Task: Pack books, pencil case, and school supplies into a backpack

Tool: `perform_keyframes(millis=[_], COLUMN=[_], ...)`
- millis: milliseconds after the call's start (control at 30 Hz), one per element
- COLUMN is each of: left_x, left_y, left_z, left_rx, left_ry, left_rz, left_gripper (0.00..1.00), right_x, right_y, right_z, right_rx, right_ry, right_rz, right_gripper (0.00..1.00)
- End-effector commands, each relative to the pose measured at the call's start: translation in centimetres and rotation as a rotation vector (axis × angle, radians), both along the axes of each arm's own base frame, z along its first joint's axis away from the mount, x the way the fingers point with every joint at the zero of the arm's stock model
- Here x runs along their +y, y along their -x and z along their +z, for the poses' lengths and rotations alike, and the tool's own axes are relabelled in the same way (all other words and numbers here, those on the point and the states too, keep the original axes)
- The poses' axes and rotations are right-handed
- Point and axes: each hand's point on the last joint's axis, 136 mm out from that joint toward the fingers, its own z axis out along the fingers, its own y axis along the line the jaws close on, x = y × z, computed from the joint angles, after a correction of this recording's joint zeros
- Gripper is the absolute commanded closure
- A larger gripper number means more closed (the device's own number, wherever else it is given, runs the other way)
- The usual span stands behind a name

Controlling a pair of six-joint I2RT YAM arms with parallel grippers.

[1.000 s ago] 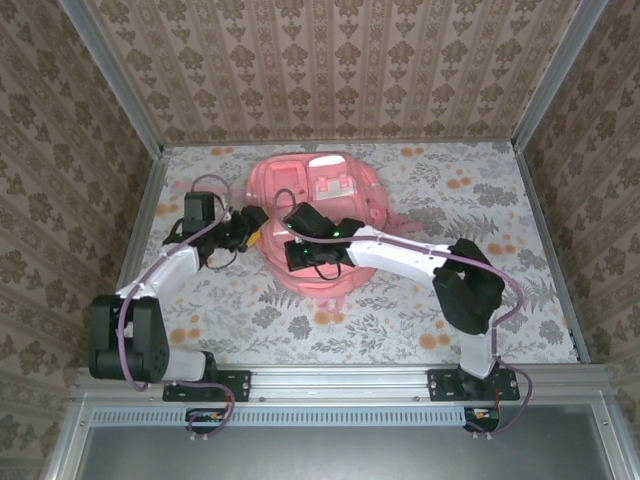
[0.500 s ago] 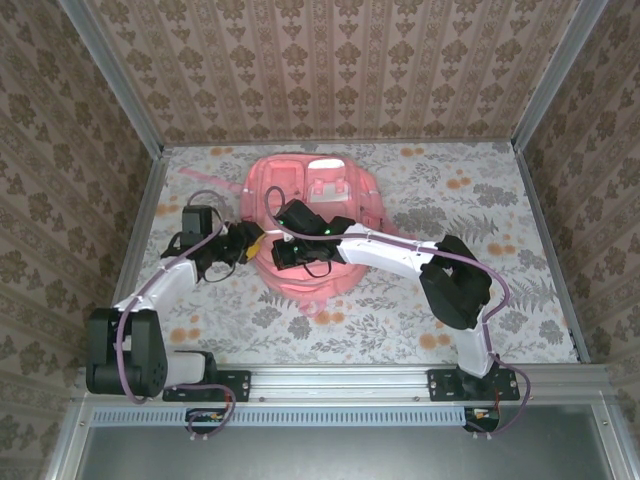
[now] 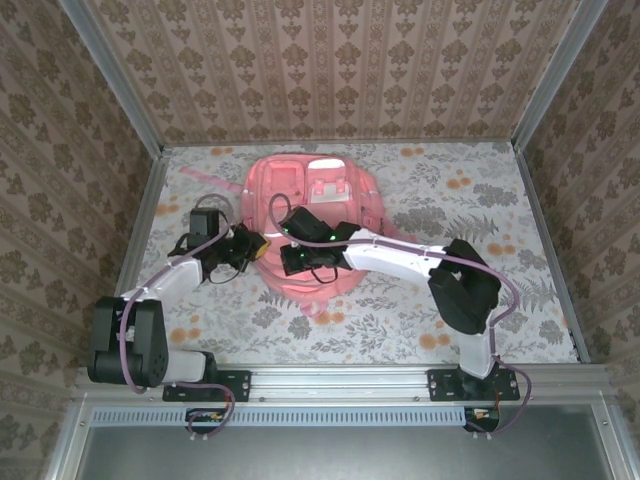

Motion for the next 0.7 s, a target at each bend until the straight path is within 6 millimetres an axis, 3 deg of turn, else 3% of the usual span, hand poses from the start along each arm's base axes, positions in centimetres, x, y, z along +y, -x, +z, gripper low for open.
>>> perform_keyframes(millis=[0,133,267,533,667], left_x=[1.7,2.4,3.1,4.4,5.0], left_y=[-1.0,-1.1,-1.4,-2.1,-2.2], left_z=[0.1,0.0,0.3,0.9,1.1], left_rx=[-0.049,-0.052,-0.062,-0.083,-0.091], left_ry=[-0.058,-0.078,-0.102,-0.161,-0.184], left_rz=[0.061,0.058,0.044,0.015,-0.004], left_gripper=[1.0,1.0,1.0,1.0,1.0], right_x=[-7.4,-13.5,-16.6,-15.2,-14.1], right_y=[0.2,-1.4,-3.6,-6.0,-5.9], right_z=[1.1,0.6,0.8,1.9,2.7], right_rx=[-0.064,-0.085,-0.097,-0.126,-0.149], right_ry=[0.203,0.3,0.334,0.359,0.337], right_rz=[-0.103,-0.187,-0.216,-0.038,0.059], right_gripper=[1.0,1.0,1.0,1.0,1.0])
